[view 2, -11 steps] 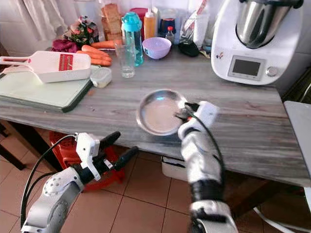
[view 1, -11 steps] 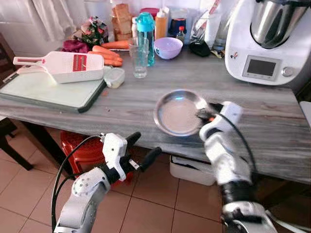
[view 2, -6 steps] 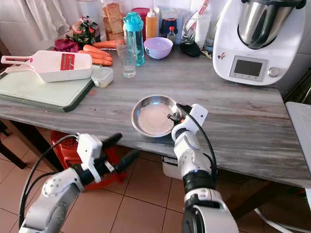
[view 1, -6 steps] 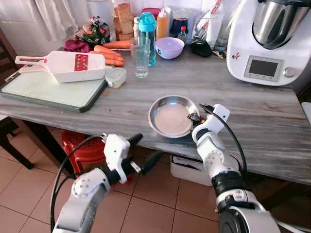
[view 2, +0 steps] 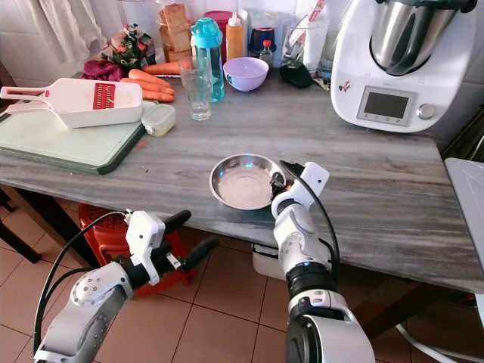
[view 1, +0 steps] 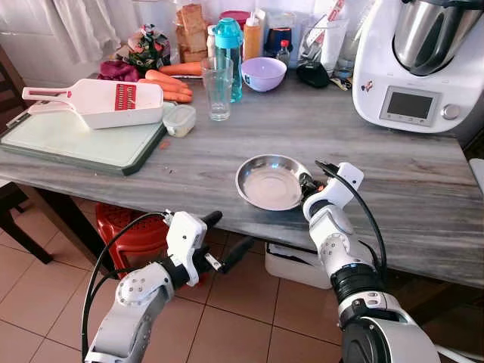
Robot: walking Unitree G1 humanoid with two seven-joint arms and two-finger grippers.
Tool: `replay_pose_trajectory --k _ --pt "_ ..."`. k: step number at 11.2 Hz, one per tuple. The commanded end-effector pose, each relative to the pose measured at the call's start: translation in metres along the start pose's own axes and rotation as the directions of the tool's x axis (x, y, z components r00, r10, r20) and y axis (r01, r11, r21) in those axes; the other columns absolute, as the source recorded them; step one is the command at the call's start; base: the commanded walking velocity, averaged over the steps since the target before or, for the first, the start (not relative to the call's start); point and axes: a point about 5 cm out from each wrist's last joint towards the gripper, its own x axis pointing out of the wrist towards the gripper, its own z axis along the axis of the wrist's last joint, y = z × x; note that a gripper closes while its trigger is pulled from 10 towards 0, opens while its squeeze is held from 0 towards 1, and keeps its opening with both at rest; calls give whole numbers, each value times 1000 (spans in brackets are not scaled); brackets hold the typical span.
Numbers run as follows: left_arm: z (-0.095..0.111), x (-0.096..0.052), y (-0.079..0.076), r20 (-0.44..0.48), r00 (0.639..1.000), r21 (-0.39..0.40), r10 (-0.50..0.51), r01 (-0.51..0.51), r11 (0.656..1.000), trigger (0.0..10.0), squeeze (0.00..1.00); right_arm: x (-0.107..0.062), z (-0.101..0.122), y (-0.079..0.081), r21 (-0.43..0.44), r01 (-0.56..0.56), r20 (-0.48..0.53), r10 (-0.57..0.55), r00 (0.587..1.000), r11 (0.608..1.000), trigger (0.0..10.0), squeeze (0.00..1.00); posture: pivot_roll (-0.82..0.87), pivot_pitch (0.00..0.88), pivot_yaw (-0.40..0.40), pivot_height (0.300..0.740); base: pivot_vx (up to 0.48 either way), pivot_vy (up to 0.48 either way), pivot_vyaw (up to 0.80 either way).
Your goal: Setting the table
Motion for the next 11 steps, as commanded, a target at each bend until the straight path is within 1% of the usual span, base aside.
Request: replay_pose_trajectory --k 1,3,5,6,7,8,9,10,11 --pt "-2 -1 6 -18 999 20 43 -43 999 10000 0 0 4 -3 -6 -6 20 6 1000 1000 10000 1000 80 52 9 740 0 0 0" --pt "-3 -2 12 -21 997 21 78 -78 997 10000 0 -2 5 -10 -9 -6 36 6 999 1000 10000 1000 83 50 7 740 0 0 0" --pt "-2 -2 15 -13 994 14 106 -106 994 10000 0 -4 15 -9 -33 -32 89 35 995 999 10000 1000 78 44 6 740 0 0 0" --pt "1 -2 20 12 986 -5 164 -164 986 10000 0 -7 22 -7 -60 -49 131 57 990 997 10000 1000 76 40 3 740 0 0 0" --pt "3 -3 28 26 974 -1 227 -227 974 10000 0 -14 29 -5 -218 -68 187 110 976 974 10000 1000 74 37 -3 740 0 0 0" --pt "4 -4 33 35 962 12 270 -271 963 10000 0 -21 32 -1 -310 -86 220 160 962 947 10000 1000 70 32 -6 740 0 0 0" --pt "5 -5 39 37 943 15 329 -330 944 10000 0 -29 37 2 -381 -98 252 205 946 919 10000 1000 68 29 -8 740 0 0 0" --pt "2 -4 43 15 927 14 374 -374 927 10000 0 -37 40 3 -435 -111 264 244 933 893 10000 1000 62 24 -9 740 0 0 0" --pt "0 -5 49 4 900 23 436 -436 900 10000 0 -51 41 1 -520 -104 279 283 918 848 10000 1000 52 20 -7 740 0 0 0"
